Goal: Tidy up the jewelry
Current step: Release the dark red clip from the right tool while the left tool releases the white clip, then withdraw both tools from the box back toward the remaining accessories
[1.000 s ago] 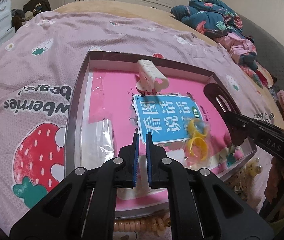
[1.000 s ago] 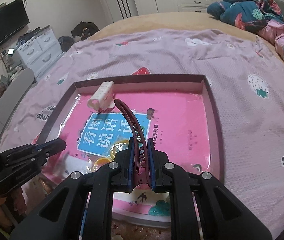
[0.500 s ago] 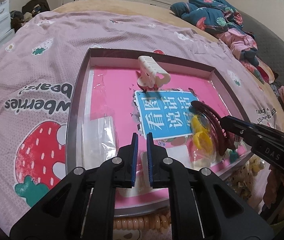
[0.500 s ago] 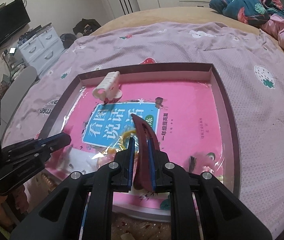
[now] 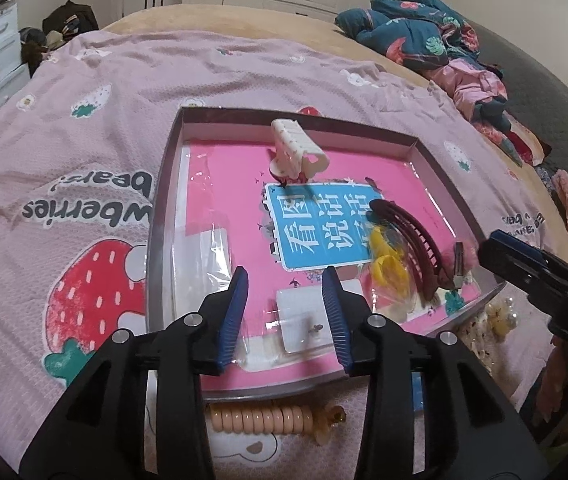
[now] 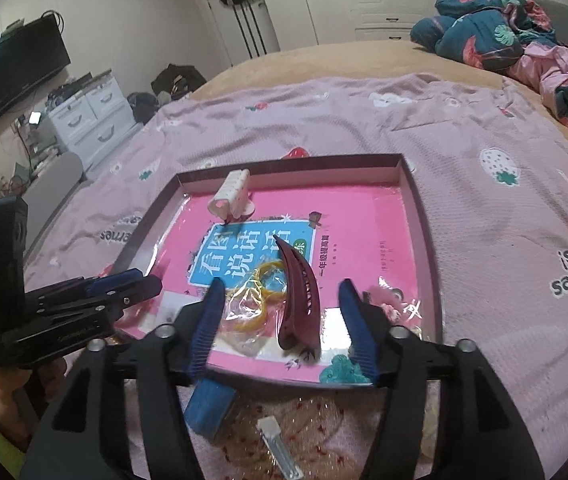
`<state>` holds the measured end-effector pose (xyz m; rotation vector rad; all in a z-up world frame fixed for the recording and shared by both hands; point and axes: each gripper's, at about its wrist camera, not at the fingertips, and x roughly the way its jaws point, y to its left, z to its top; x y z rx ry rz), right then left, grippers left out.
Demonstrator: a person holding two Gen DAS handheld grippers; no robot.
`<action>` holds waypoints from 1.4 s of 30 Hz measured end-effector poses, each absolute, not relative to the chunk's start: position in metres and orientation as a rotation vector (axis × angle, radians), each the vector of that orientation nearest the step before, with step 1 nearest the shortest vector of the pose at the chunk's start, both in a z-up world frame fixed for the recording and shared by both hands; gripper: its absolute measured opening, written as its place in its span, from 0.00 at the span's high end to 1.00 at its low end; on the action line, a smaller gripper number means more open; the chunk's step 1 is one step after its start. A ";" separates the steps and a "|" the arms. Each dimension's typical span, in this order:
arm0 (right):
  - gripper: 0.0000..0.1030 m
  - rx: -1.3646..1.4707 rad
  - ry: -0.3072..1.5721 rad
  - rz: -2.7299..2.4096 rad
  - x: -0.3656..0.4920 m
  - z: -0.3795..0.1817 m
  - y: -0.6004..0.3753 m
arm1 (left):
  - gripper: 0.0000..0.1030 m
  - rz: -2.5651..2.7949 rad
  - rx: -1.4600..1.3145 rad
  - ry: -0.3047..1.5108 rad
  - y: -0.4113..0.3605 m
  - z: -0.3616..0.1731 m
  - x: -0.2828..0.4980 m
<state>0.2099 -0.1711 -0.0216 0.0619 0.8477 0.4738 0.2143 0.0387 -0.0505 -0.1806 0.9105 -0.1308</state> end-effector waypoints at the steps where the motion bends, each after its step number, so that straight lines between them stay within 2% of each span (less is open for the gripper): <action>1: 0.36 0.064 0.844 0.474 0.208 -0.020 -0.173 | 0.65 -0.128 -0.182 0.906 0.040 -0.049 0.213; 5: 0.27 0.075 0.830 0.466 0.200 -0.014 -0.178 | 0.60 -0.129 -0.197 0.893 0.041 -0.041 0.208; 12: 0.15 0.079 0.791 0.453 0.188 0.003 -0.184 | 0.42 -0.130 -0.228 0.860 0.046 -0.025 0.196; 17: 0.12 0.086 0.764 0.449 0.180 0.015 -0.191 | 0.34 -0.120 -0.241 0.839 0.048 -0.014 0.188; 20: 0.12 0.084 0.749 0.450 0.175 0.021 -0.194 | 0.27 -0.116 -0.248 0.819 0.049 -0.006 0.180; 22: 0.11 0.083 0.739 0.450 0.171 0.026 -0.196 | 0.19 -0.102 -0.245 0.802 0.050 0.001 0.176; 27: 0.09 0.089 0.711 0.456 0.162 0.037 -0.199 | 0.09 -0.083 -0.251 0.775 0.054 0.013 0.167; 42: 0.06 0.090 0.635 0.479 0.133 0.070 -0.208 | 0.09 -0.083 -0.240 0.689 0.055 0.047 0.132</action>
